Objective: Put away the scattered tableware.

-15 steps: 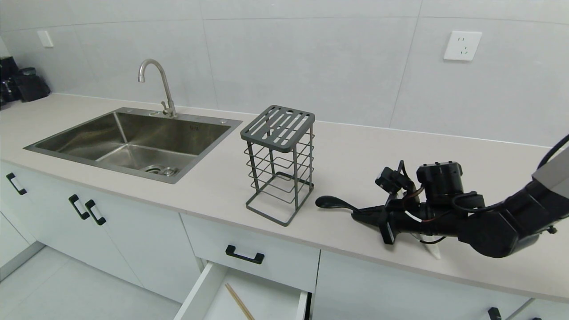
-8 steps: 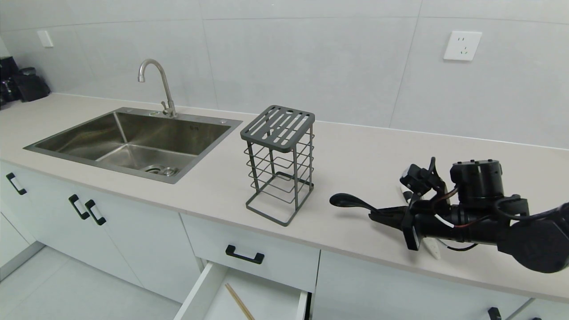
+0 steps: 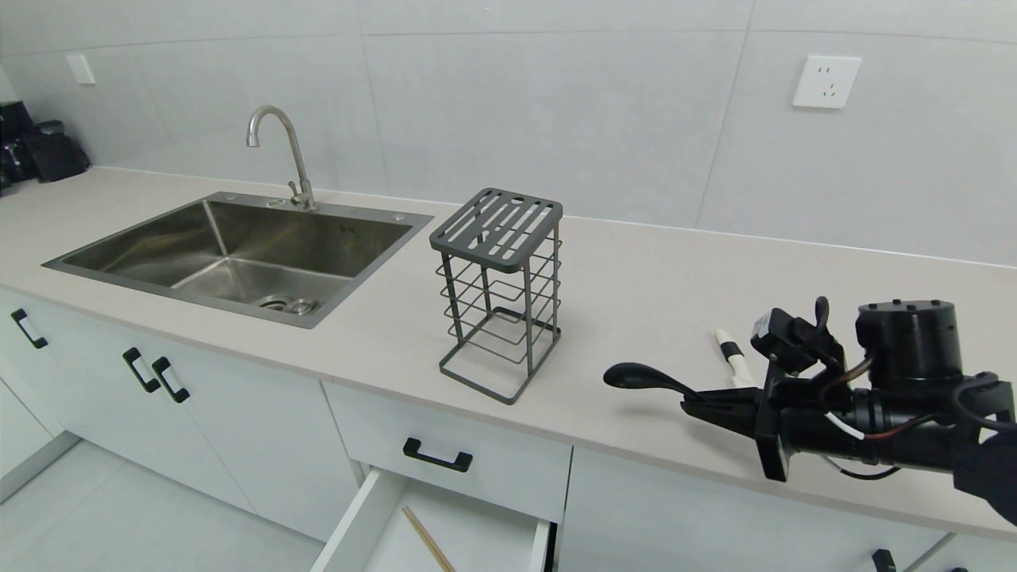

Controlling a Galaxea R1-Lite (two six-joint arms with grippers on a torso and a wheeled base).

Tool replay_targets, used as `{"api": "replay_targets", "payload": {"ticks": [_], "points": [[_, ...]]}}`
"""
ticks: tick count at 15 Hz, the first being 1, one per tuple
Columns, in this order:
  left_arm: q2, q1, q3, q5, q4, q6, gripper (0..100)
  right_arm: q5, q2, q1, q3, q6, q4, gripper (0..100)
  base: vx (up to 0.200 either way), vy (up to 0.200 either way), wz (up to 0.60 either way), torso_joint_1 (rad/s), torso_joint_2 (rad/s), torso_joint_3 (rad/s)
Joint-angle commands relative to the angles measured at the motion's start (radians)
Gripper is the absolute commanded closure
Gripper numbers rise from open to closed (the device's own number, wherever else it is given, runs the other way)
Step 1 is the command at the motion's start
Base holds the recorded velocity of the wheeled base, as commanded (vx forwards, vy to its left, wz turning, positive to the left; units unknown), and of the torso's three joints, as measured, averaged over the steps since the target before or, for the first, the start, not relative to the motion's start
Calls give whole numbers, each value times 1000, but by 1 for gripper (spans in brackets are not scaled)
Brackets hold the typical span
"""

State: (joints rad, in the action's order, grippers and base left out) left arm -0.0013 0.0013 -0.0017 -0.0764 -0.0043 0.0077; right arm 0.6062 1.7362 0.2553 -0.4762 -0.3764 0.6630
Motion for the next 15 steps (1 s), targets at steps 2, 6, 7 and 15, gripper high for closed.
{"api": "replay_targets", "payload": {"ticks": [2, 6, 7, 15], "points": [[1, 0, 0, 0, 0, 0, 0, 14, -58, 42, 27, -1, 6, 100, 0, 0, 0, 0, 0, 0], [1, 0, 0, 0, 0, 0, 0, 7, -75, 180, 68, 7, 23, 100, 0, 0, 0, 0, 0, 0], [1, 0, 0, 0, 0, 0, 0, 7, -75, 185, 68, 7, 23, 100, 0, 0, 0, 0, 0, 0], [1, 0, 0, 0, 0, 0, 0, -89, -10, 466, 57, 96, 89, 100, 0, 0, 0, 0, 0, 0]]}}
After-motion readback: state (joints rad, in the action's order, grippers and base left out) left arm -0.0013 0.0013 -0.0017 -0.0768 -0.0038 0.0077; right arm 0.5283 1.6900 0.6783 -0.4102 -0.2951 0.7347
